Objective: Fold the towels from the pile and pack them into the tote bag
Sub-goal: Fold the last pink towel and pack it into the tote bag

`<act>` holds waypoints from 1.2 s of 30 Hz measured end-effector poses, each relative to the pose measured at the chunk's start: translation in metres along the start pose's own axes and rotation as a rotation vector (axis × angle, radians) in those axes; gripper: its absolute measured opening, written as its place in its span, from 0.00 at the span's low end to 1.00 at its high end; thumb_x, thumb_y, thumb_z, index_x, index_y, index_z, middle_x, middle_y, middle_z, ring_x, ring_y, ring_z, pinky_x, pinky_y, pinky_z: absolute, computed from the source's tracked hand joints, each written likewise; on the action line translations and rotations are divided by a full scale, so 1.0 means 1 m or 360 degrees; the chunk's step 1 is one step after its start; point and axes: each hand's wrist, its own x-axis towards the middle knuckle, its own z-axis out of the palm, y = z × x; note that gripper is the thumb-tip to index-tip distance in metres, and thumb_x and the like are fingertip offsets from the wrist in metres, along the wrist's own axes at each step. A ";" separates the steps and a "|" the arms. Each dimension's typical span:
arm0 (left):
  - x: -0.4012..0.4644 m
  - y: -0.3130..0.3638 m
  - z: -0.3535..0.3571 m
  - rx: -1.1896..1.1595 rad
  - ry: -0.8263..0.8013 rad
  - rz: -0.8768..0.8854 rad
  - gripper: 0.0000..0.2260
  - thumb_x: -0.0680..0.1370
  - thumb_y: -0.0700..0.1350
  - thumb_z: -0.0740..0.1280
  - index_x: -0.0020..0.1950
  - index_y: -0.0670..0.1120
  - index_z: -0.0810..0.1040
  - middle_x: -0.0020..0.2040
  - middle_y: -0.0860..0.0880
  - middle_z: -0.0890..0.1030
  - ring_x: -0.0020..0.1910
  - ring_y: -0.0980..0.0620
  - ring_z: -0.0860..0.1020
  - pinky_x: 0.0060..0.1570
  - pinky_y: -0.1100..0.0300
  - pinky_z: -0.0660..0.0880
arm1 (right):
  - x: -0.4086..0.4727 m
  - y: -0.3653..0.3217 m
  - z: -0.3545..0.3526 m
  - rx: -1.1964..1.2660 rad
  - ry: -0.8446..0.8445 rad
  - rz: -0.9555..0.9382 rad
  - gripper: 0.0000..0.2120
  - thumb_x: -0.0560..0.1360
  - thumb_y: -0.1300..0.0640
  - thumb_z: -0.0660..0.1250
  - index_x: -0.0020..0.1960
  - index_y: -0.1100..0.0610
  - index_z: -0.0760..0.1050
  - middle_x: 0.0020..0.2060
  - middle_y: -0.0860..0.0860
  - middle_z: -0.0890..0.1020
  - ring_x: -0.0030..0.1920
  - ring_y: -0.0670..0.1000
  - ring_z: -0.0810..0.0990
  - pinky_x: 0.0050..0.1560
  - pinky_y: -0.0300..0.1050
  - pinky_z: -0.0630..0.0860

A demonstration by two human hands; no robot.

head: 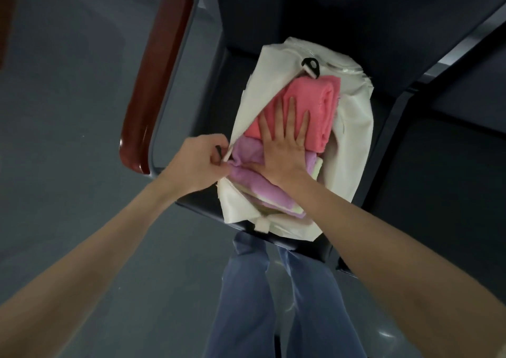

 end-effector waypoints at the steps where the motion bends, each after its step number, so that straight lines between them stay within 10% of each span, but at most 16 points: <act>1: 0.002 0.005 -0.005 -0.0053 -0.0036 -0.0012 0.05 0.70 0.38 0.70 0.39 0.44 0.74 0.26 0.50 0.76 0.23 0.59 0.69 0.32 0.61 0.69 | 0.001 -0.002 0.001 0.0000 -0.0005 0.0009 0.55 0.66 0.21 0.50 0.78 0.57 0.42 0.76 0.62 0.42 0.75 0.65 0.37 0.70 0.65 0.29; 8: 0.024 0.025 -0.001 -0.0247 -0.0171 -0.0036 0.09 0.72 0.35 0.67 0.37 0.47 0.71 0.29 0.46 0.78 0.25 0.53 0.70 0.35 0.56 0.72 | 0.002 -0.015 -0.002 -0.0061 -0.0008 -0.0055 0.45 0.69 0.34 0.40 0.75 0.61 0.31 0.76 0.61 0.38 0.76 0.61 0.35 0.66 0.56 0.20; 13: 0.020 0.014 0.010 -0.0596 -0.0255 -0.0135 0.06 0.75 0.34 0.66 0.42 0.43 0.71 0.25 0.46 0.74 0.27 0.50 0.70 0.35 0.57 0.72 | -0.011 0.017 -0.010 0.0328 0.0234 -0.0274 0.33 0.74 0.50 0.61 0.76 0.59 0.57 0.77 0.58 0.55 0.77 0.58 0.50 0.75 0.54 0.37; 18: 0.011 0.016 0.040 -0.0179 -0.0037 -0.0044 0.05 0.76 0.44 0.68 0.49 0.47 0.73 0.42 0.47 0.78 0.39 0.50 0.76 0.44 0.54 0.74 | -0.063 0.068 -0.039 0.0908 0.1116 0.0104 0.13 0.69 0.70 0.61 0.52 0.64 0.77 0.57 0.60 0.77 0.58 0.55 0.71 0.62 0.46 0.67; 21: 0.008 0.037 0.056 0.0561 0.0382 0.0427 0.34 0.65 0.58 0.74 0.66 0.46 0.70 0.64 0.41 0.72 0.60 0.39 0.72 0.58 0.43 0.71 | -0.073 0.090 -0.023 0.1115 0.0818 0.0620 0.12 0.74 0.62 0.63 0.57 0.63 0.72 0.54 0.56 0.74 0.53 0.54 0.74 0.56 0.52 0.74; 25: 0.033 0.062 0.064 0.0894 0.0038 0.0844 0.64 0.54 0.64 0.78 0.80 0.47 0.46 0.79 0.41 0.45 0.78 0.40 0.44 0.73 0.34 0.45 | -0.059 0.097 0.002 0.1081 0.0268 0.0845 0.22 0.78 0.44 0.62 0.61 0.62 0.70 0.53 0.55 0.76 0.51 0.55 0.77 0.47 0.52 0.76; 30: 0.055 0.060 0.088 0.1149 -0.0125 0.0735 0.65 0.57 0.67 0.75 0.79 0.47 0.36 0.79 0.45 0.36 0.77 0.42 0.37 0.69 0.31 0.39 | -0.043 0.102 0.002 0.1397 0.0394 0.1110 0.17 0.79 0.46 0.63 0.44 0.61 0.73 0.32 0.47 0.75 0.31 0.46 0.73 0.29 0.35 0.68; 36: 0.055 0.050 0.097 0.1268 -0.0024 0.0754 0.61 0.60 0.66 0.74 0.79 0.47 0.39 0.79 0.45 0.39 0.78 0.43 0.40 0.68 0.33 0.38 | -0.080 0.114 -0.023 0.1877 0.0473 0.1031 0.08 0.79 0.61 0.63 0.43 0.63 0.75 0.32 0.51 0.75 0.34 0.46 0.71 0.36 0.37 0.67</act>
